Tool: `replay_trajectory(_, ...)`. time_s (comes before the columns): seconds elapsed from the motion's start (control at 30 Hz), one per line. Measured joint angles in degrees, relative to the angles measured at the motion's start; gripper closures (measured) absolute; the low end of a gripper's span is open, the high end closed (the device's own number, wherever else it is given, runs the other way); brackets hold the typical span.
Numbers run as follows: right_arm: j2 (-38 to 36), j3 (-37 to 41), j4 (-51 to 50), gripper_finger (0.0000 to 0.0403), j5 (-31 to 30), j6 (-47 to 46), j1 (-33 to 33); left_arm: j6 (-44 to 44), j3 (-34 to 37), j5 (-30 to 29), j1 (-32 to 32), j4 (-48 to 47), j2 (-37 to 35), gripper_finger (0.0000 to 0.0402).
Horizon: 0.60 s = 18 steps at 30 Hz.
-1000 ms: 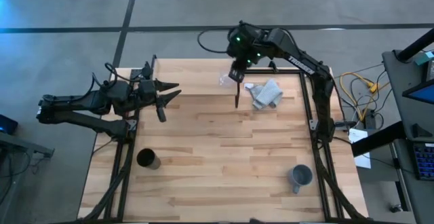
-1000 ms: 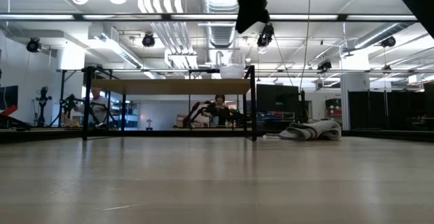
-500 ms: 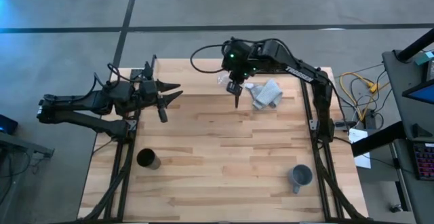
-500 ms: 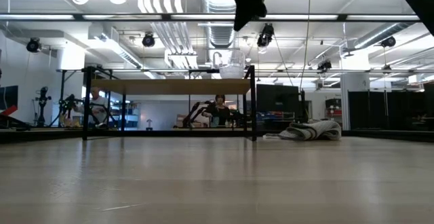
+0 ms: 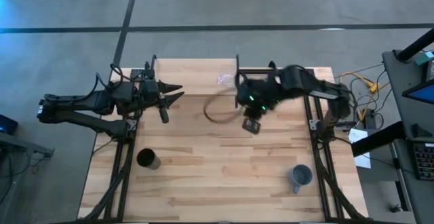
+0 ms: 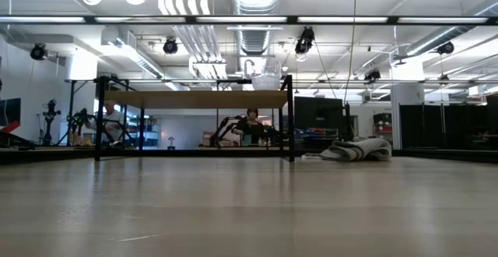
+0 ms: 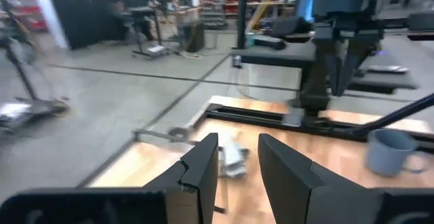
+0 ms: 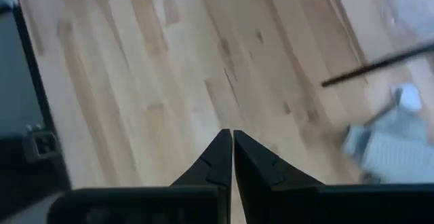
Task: Stack small to large cups/mugs on shelf
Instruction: Put the gray mug on the shelf
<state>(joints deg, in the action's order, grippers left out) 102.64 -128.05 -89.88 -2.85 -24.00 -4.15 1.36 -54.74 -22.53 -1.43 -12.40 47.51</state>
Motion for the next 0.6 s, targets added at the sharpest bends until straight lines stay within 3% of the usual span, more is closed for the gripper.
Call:
replay_trajectory(0.17, -5.73, 3.95, -0.09, 0.0394, -9.06, -16.67, -9.03, 7.46, 0.00, 9.32, -0.06, -0.08, 2.26, 0.0308)
replay_trajectory(0.4, -13.59, 15.60, -0.10, 0.0394, -10.25, -41.99, -18.52, 12.93, -0.08, 15.35, -1.05, 3.42, 9.16, 0.0308)
replay_trajectory(0.47, -15.65, 20.10, -0.19, 0.0394, -8.30, -49.33, -20.80, 12.90, -0.37, 16.45, -1.22, 4.72, 11.48, 0.0308)
replay_trajectory(0.6, -17.74, 29.25, -0.26, 0.0394, 4.61, -63.55, -24.60, 12.88, -0.63, 19.14, -1.24, 10.03, 15.40, 0.0308)
